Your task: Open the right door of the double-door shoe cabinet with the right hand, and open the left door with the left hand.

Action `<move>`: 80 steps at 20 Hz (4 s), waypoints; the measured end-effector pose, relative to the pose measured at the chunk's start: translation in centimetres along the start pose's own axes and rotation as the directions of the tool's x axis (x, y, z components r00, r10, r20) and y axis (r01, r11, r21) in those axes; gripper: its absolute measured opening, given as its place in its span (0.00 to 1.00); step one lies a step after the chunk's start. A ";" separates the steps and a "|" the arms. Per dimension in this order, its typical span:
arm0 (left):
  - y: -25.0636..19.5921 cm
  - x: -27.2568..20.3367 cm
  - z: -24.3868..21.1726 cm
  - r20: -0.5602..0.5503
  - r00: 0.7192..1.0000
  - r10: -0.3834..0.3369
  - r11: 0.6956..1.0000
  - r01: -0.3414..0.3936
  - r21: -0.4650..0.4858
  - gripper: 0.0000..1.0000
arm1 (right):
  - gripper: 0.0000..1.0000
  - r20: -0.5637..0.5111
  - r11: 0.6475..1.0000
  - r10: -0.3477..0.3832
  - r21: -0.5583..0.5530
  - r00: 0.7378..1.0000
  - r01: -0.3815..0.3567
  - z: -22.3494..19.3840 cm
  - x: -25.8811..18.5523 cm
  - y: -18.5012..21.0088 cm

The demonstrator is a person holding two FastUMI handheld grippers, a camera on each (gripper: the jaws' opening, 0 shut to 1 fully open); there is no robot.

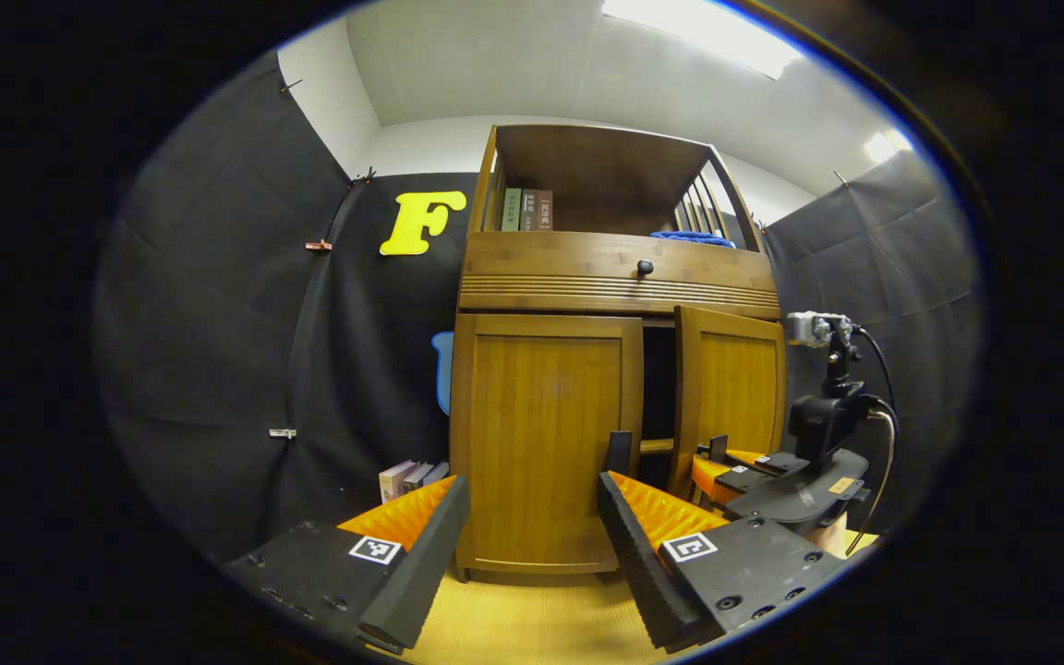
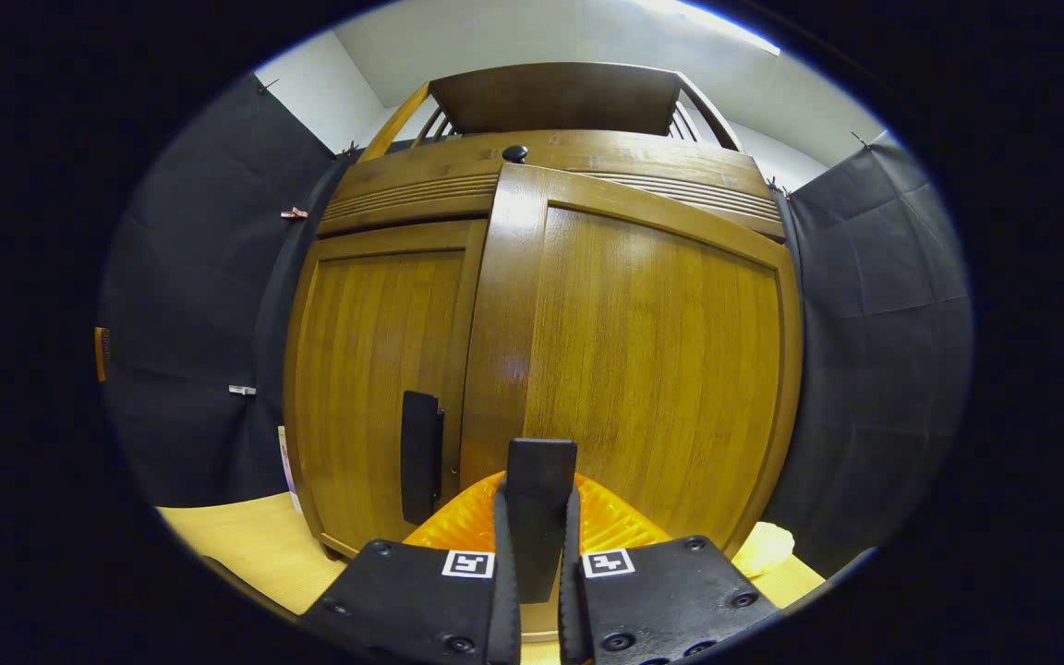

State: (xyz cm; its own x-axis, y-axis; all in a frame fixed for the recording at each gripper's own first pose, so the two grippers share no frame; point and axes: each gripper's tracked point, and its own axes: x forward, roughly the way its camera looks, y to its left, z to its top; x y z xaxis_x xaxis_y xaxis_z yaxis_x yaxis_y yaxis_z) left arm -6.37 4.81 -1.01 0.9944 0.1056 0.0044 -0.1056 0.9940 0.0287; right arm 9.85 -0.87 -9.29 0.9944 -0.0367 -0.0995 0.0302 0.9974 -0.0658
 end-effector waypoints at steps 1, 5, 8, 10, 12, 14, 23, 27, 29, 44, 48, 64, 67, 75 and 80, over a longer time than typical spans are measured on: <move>-0.5 0.0 -0.1 -0.003 1.000 -0.008 1.000 0.008 0.000 0.88 | 0.20 -0.003 1.000 0.011 -0.003 1.000 -0.011 0.1 -0.6 -0.1; -2.3 -0.1 0.1 0.006 1.000 -0.023 1.000 0.023 0.017 0.87 | 0.15 -0.008 0.999 0.046 -0.013 0.999 -0.046 0.4 -3.0 -1.1; -3.8 0.1 0.4 0.032 0.999 -0.042 0.999 0.041 0.027 0.87 | 0.15 -0.007 0.998 0.060 -0.023 0.998 -0.060 0.7 -5.0 -2.1; -4.9 0.2 0.5 0.040 0.997 -0.059 0.998 0.058 0.028 0.87 | 0.15 -0.007 0.998 0.063 -0.029 0.998 -0.063 0.9 -6.3 -3.0; -6.0 0.4 0.4 0.045 0.996 -0.073 0.997 0.072 0.031 0.87 | 0.15 -0.009 0.998 0.062 -0.031 0.998 -0.062 1.1 -7.5 -4.1; -7.3 0.7 0.3 0.046 0.994 -0.097 0.995 0.096 0.022 0.87 | 0.20 -0.015 0.998 0.056 -0.035 0.998 -0.056 1.2 -8.8 -5.2; -12.0 1.3 -0.1 0.038 0.984 -0.175 0.985 0.175 -0.004 0.87 | 0.14 -0.029 0.996 -0.048 -0.071 0.998 0.046 1.9 -13.4 -11.5; -13.2 1.7 -0.4 0.035 0.982 -0.186 0.982 0.186 -0.005 0.87 | 0.14 -0.033 0.993 -0.091 -0.084 0.995 0.088 2.0 -14.2 -14.0; -13.8 1.9 -0.5 0.035 0.981 -0.189 0.982 0.190 -0.006 0.87 | 0.18 -0.032 0.988 -0.116 -0.107 0.993 0.112 1.9 -14.8 -15.2; -16.5 3.5 -0.9 0.018 0.976 -0.216 0.976 0.216 -0.022 0.87 | 0.11 -0.024 0.963 -0.246 -0.122 0.969 0.242 2.6 -19.1 -22.0; -16.8 3.5 -0.9 0.017 0.975 -0.222 0.975 0.222 -0.024 0.87 | 0.07 0.036 0.937 -0.325 -0.124 0.945 0.327 4.1 -21.0 -24.6; -10.3 12.0 -3.4 0.008 0.996 -0.090 0.996 0.090 0.014 0.87 | 0.96 0.103 0.997 0.040 -0.070 0.994 -0.033 6.1 -19.8 -10.9; -10.9 14.5 -5.1 -0.026 0.992 -0.127 0.992 0.127 0.002 0.85 | 0.97 0.114 0.998 0.024 -0.067 0.993 -0.016 6.2 -18.8 -11.3; -11.0 21.2 -7.4 -0.019 0.994 -0.111 0.994 0.111 0.010 0.79 | 0.95 0.116 0.998 0.009 -0.063 0.993 -0.002 5.5 -17.8 -12.3; -10.4 23.1 -8.8 -0.038 0.995 -0.097 0.995 0.097 0.005 0.75 | 0.95 0.103 0.997 0.041 -0.076 0.994 -0.034 4.8 -16.7 -11.8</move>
State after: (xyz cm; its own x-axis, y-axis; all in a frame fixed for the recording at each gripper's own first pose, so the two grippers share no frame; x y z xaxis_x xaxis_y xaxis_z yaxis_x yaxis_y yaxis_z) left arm 17.68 -2.86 -10.04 0.9993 0.0102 -0.0364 -0.0089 0.9994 0.0337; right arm -6.61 -11.72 -2.12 0.9999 0.0112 0.0007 -0.0110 0.9905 -0.1372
